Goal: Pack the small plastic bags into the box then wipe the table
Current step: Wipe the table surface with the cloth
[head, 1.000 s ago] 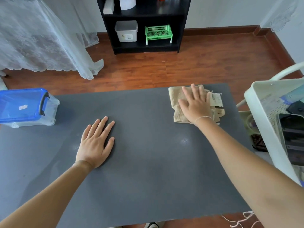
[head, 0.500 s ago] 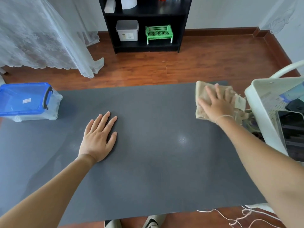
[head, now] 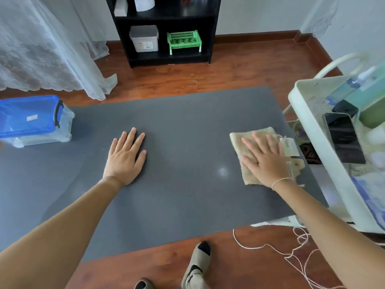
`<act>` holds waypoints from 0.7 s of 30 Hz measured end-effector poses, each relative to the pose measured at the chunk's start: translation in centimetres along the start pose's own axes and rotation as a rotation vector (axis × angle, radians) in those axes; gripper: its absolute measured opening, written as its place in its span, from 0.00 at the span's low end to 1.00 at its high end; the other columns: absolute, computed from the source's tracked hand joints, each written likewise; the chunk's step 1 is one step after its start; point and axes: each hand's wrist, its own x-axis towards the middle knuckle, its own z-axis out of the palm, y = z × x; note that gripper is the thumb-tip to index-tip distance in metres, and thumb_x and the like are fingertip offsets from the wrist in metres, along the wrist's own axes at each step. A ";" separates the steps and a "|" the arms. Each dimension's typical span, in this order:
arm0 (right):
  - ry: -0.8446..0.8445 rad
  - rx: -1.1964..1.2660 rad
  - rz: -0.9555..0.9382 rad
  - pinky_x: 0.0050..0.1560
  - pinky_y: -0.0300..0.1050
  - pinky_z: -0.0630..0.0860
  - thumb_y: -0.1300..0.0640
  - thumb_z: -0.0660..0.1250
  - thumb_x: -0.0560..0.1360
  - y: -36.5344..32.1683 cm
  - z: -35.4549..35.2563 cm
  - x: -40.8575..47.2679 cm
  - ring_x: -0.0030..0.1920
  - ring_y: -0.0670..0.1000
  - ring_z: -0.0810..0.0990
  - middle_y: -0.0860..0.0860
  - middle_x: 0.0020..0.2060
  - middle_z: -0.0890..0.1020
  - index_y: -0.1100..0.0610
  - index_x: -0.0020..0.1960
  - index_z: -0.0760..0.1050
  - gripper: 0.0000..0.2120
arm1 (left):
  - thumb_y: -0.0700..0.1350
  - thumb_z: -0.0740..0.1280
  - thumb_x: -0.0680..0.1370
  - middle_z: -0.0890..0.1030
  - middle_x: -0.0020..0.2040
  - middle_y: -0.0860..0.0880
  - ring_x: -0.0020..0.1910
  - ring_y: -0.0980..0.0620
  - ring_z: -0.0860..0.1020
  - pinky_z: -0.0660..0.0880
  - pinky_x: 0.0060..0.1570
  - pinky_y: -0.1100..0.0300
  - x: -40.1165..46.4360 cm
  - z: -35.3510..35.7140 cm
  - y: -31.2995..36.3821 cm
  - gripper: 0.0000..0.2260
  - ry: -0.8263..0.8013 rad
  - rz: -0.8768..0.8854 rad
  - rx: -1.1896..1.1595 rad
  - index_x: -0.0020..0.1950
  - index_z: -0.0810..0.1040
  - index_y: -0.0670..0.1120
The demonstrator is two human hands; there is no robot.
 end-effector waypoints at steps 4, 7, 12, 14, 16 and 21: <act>0.012 0.102 0.392 0.73 0.64 0.44 0.37 0.46 0.76 -1.4 0.2 -2.1 0.75 0.60 0.46 0.46 0.77 0.51 0.39 0.73 0.49 0.26 | 0.51 0.54 0.80 0.54 0.77 0.46 0.76 0.44 0.51 0.45 0.74 0.50 -2.0 -0.5 0.1 0.23 0.010 0.023 -0.070 0.75 0.57 0.50; 0.039 0.072 0.180 0.73 0.65 0.48 0.37 0.47 0.76 -9.4 1.6 -6.3 0.75 0.63 0.51 0.46 0.76 0.55 0.38 0.72 0.52 0.25 | 0.50 0.55 0.80 0.55 0.77 0.46 0.76 0.44 0.51 0.45 0.75 0.50 -4.1 -0.6 -0.4 0.22 -0.002 0.068 -0.094 0.74 0.58 0.50; 0.024 -0.003 -0.356 0.73 0.61 0.50 0.38 0.46 0.76 -12.4 2.5 -11.6 0.75 0.58 0.54 0.43 0.74 0.60 0.36 0.71 0.54 0.23 | 0.49 0.56 0.80 0.55 0.77 0.46 0.76 0.45 0.51 0.45 0.75 0.50 -6.5 -1.7 -3.3 0.22 0.010 0.067 -0.120 0.74 0.59 0.50; 0.055 -0.007 -0.211 0.74 0.61 0.48 0.41 0.45 0.77 -7.0 2.0 -10.7 0.76 0.58 0.51 0.45 0.75 0.57 0.37 0.72 0.51 0.23 | 0.48 0.57 0.80 0.55 0.77 0.46 0.76 0.44 0.52 0.47 0.75 0.49 -7.5 -2.3 -5.5 0.22 0.019 0.032 -0.107 0.74 0.60 0.50; 0.088 0.012 0.095 0.73 0.65 0.49 0.45 0.46 0.79 -0.9 1.5 -9.5 0.75 0.62 0.52 0.51 0.75 0.59 0.41 0.72 0.51 0.22 | 0.48 0.58 0.79 0.56 0.77 0.45 0.76 0.43 0.52 0.48 0.75 0.48 -8.8 -2.5 -7.9 0.22 0.024 -0.020 -0.086 0.74 0.60 0.49; 0.045 0.104 0.608 0.74 0.62 0.41 0.39 0.39 0.76 0.7 1.6 -8.0 0.75 0.59 0.45 0.47 0.76 0.50 0.38 0.72 0.45 0.25 | 0.48 0.58 0.79 0.58 0.76 0.43 0.75 0.40 0.55 0.49 0.73 0.46 -12.8 -2.2 -13.2 0.22 0.046 -0.123 -0.042 0.73 0.62 0.48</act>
